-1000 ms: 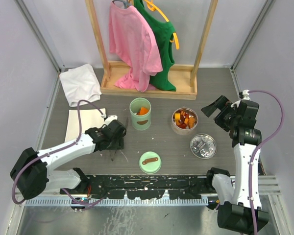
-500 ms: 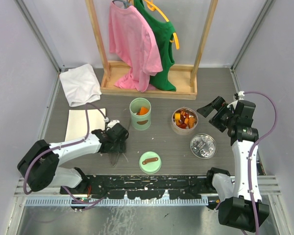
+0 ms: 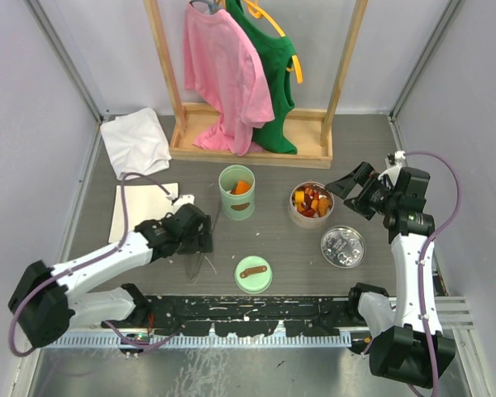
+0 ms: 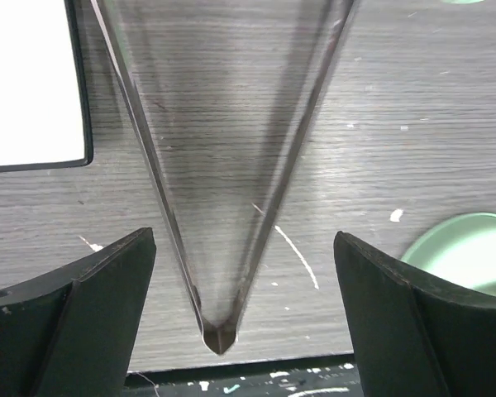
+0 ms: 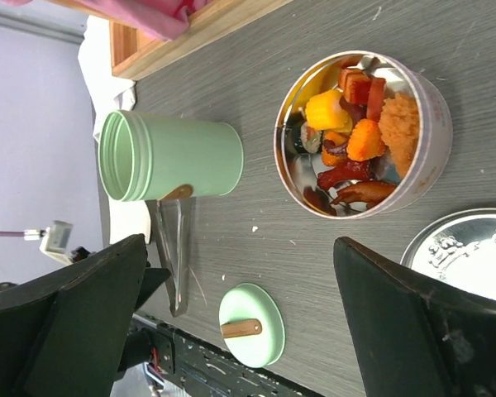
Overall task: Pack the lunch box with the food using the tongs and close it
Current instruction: Place the clamp at the center of the board, then pick up the box lid from the center of the board.
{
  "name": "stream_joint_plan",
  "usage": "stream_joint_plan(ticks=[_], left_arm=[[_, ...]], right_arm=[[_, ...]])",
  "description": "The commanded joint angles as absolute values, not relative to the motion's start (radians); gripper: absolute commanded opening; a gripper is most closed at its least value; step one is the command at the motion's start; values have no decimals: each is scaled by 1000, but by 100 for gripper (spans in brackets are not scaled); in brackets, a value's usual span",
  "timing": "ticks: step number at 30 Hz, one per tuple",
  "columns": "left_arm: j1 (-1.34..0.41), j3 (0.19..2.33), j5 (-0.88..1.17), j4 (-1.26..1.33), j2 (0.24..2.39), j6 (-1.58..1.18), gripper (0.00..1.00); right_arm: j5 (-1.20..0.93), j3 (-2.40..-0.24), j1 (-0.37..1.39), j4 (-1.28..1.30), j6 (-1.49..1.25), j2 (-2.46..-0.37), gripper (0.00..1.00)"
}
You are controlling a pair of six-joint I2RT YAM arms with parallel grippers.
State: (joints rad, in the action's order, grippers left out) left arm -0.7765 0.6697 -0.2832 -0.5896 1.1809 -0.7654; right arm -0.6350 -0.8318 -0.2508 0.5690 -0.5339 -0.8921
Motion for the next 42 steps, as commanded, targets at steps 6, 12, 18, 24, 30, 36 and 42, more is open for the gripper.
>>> stream_joint_plan(ticks=[6, 12, 18, 24, 30, 36, 42], left_arm=[[-739, 819, -372, -812, 958, -745, 99], [-627, 938, -384, -940, 950, -703, 98], [-538, 936, -414, -979, 915, -753, 98], [-532, 917, -429, -974, 851, -793, 98], [-534, 901, -427, -991, 817, -804, 98], [-533, 889, -421, -982, 799, -804, 98], [-533, 880, -394, -974, 800, -808, 98]], right_arm=[[-674, -885, -23, 482, -404, -884, 97], [-463, -887, 318, 464, -340, -895, 91], [-179, -798, 676, 425, -176, -865, 87], [-89, -636, 1017, 267, 88, -823, 88], [-141, -646, 1102, 229, 219, -979, 88], [-166, -658, 1116, 207, 276, -1129, 83], [-118, -634, 1117, 140, 294, -1167, 80]])
